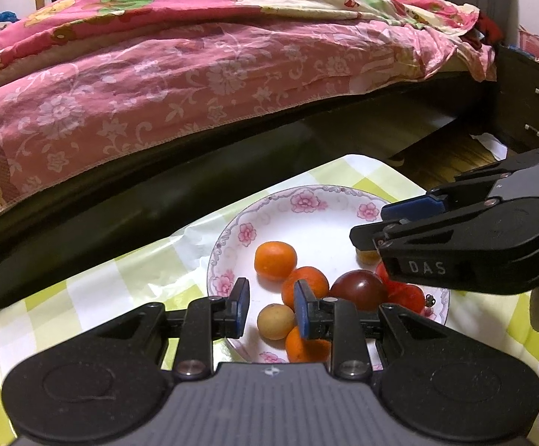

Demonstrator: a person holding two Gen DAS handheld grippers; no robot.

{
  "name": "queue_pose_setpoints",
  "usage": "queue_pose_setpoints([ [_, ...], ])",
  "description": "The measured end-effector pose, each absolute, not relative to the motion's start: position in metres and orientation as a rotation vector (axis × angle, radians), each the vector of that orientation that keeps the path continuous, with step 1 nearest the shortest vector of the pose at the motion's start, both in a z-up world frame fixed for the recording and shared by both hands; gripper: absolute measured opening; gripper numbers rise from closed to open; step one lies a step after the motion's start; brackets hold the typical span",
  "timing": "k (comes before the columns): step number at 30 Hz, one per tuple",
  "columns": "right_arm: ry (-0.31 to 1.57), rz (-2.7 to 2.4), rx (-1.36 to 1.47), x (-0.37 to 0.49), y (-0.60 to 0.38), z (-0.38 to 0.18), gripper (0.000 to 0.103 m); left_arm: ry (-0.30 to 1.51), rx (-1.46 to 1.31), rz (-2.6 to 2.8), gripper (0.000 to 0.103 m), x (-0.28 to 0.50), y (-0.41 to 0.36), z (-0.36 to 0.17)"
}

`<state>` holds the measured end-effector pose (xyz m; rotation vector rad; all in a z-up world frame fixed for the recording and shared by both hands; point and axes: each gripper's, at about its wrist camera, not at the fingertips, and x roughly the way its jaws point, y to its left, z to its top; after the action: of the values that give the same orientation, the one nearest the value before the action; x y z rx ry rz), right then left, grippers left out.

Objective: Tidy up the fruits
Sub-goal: 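Open the left gripper to drop its tan fruit while the right gripper releases its tan fruit into the bowl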

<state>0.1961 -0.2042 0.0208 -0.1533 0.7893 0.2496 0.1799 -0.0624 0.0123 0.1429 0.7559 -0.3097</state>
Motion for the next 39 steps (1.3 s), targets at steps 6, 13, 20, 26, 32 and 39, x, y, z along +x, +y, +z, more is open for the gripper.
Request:
queue_pose_setpoints([
  [6, 0.786, 0.243, -0.123, 0.193, -0.209, 0.025, 0.028, 0.754, 0.136, -0.308, 0.035, 0.176, -0.062, 0.015],
  [13, 0.788, 0.239, -0.088, 0.186, -0.214, 0.03, 0.031, 0.752, 0.115, -0.298, 0.039, 0.169, -0.06, 0.021],
  [20, 0.783, 0.213, -0.07, 0.172, -0.223, 0.036, 0.032, 0.738, 0.116, -0.287, 0.044, 0.157, -0.063, 0.027],
  [26, 0.786, 0.191, -0.068, 0.15, -0.23, 0.034, 0.036, 0.735, 0.115, -0.283, 0.049, 0.145, -0.066, 0.028],
  [32, 0.792, 0.192, -0.051, 0.136, -0.232, 0.033, 0.036, 0.738, 0.102, -0.276, 0.055, 0.132, -0.066, 0.027],
  [39, 0.799, 0.193, -0.039, 0.113, -0.229, 0.034, 0.036, 0.751, 0.081, -0.245, 0.061, 0.116, -0.062, 0.024],
])
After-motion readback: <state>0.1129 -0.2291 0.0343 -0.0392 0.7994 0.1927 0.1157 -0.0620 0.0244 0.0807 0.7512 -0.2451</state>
